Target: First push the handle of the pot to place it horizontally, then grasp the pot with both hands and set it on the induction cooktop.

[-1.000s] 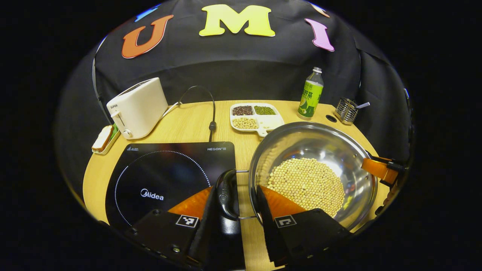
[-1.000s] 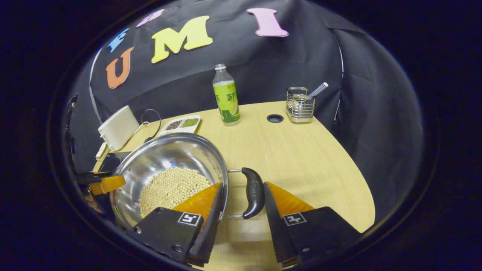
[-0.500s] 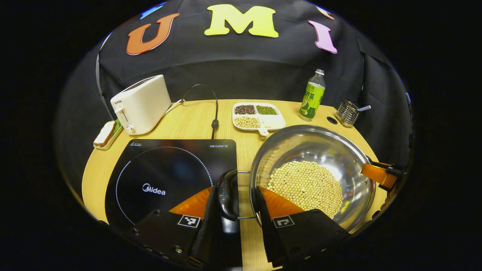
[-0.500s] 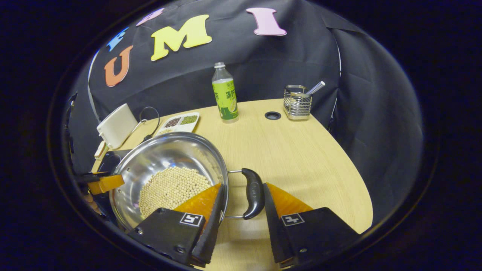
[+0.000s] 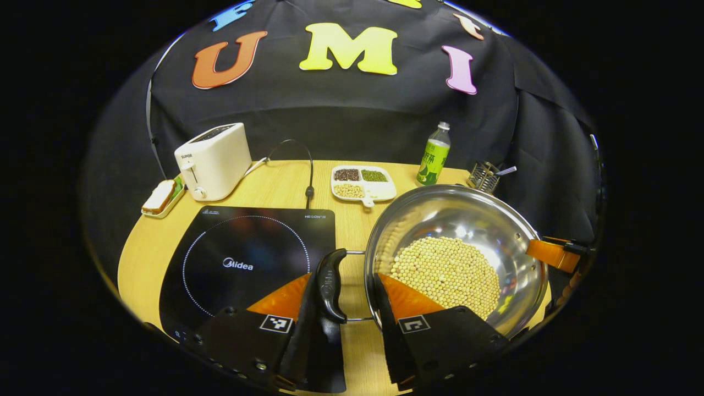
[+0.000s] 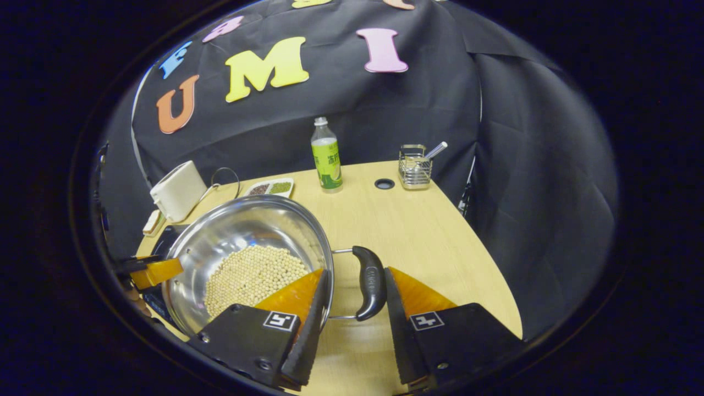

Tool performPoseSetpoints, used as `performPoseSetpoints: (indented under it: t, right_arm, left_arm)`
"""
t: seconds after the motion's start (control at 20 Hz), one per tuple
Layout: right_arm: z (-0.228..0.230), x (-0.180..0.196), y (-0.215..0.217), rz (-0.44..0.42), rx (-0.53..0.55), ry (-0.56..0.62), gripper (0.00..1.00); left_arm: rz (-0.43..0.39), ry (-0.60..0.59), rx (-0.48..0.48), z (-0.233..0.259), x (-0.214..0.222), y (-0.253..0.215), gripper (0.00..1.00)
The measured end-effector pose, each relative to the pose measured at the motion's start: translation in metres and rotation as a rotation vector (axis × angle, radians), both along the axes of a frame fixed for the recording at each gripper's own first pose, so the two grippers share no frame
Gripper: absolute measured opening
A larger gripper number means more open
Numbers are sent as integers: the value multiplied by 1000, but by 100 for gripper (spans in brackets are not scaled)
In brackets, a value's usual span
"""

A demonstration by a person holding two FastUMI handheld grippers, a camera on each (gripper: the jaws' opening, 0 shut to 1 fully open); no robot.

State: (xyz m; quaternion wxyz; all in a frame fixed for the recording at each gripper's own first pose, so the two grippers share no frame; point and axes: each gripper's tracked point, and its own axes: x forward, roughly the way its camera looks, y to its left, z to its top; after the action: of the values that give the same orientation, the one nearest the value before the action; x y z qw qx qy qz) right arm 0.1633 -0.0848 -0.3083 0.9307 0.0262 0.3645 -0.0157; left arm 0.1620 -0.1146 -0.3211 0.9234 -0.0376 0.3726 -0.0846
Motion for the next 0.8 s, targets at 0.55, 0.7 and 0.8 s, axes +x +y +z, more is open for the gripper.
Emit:
performPoseSetpoints:
  t: [0.55, 0.7, 0.8]
  right_arm:
    - [39, -53, 76, 96, 7, -70, 60]
    - [44, -58, 111, 135, 14, -85, 60]
    - [47, -56, 136, 161, 19, -87, 60]
  left_arm:
    - [94, -106, -4, 44, -63, 81, 54]
    - [128, -116, 2, 53, -77, 114, 54]
    - [152, -126, 12, 57, -75, 138, 54]
